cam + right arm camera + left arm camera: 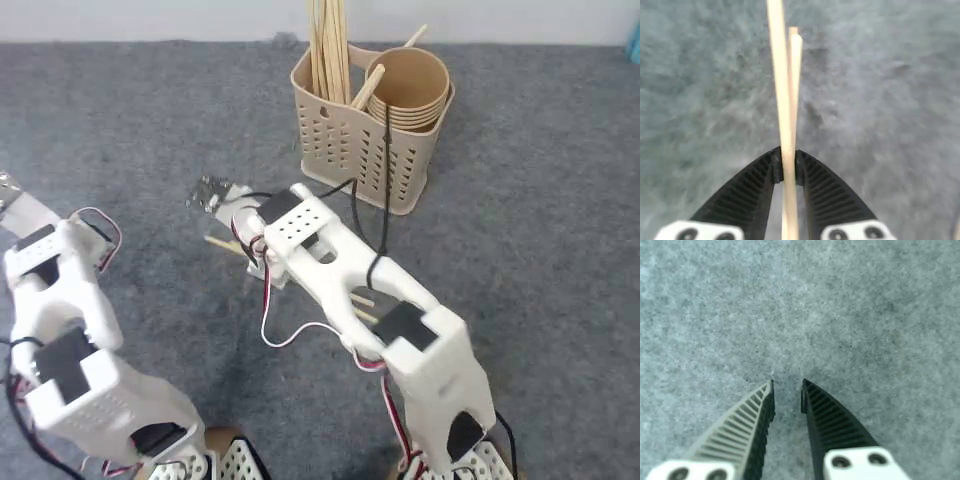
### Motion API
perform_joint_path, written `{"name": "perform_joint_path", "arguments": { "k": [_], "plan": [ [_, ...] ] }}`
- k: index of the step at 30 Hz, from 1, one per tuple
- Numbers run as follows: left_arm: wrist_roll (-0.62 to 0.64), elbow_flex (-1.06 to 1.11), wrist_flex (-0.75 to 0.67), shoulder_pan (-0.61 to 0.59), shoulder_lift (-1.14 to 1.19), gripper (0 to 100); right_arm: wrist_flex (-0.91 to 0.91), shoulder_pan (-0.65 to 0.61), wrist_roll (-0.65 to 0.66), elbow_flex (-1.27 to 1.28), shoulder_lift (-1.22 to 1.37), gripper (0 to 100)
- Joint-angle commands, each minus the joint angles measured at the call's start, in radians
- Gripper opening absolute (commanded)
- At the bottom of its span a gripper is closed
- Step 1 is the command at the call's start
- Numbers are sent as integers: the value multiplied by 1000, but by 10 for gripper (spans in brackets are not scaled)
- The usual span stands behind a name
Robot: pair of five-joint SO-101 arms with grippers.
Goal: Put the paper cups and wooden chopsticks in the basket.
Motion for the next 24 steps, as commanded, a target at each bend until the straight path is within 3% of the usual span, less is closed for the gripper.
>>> {"name": "perform_joint_path", "arguments": {
  "k": [1, 12, 19, 24],
  "plan": [
    [0, -31, -18, 9, -8, 83, 91, 5, -61, -34, -254, 8],
    [0, -30, -18, 6, -8, 83, 94, 170, -207, -34, -631, 8],
    [0, -28, -18, 6, -8, 83, -7, 302, -400, -32, -717, 8],
    [0, -28, -18, 6, -8, 83, -154, 329, -520, -34, -720, 8]
  ]
}}
